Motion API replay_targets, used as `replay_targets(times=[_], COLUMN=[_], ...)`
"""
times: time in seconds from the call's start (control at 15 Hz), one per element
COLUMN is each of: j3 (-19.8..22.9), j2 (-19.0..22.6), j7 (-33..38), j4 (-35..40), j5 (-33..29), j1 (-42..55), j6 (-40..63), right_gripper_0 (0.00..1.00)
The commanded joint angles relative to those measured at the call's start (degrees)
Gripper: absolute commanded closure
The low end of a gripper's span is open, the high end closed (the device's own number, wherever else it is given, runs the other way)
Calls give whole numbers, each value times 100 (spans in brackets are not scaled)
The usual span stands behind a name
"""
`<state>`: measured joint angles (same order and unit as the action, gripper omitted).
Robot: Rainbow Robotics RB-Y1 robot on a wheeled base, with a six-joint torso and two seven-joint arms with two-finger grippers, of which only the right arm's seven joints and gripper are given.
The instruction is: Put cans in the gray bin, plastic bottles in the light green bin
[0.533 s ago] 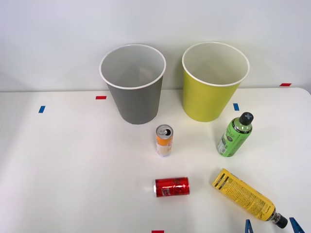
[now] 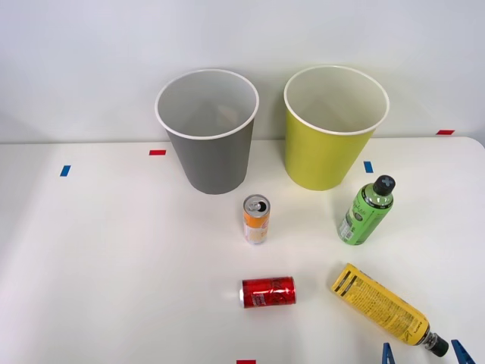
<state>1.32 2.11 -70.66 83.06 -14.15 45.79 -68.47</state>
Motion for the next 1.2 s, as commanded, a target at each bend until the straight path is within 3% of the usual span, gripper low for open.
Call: replay_targets(times=[0.07, 1.2], j3=[0, 0], j2=[0, 0], j7=[0, 0], j4=[0, 0], j5=[0, 0], j1=[0, 0], j6=[0, 0], right_gripper_0=[0, 0])
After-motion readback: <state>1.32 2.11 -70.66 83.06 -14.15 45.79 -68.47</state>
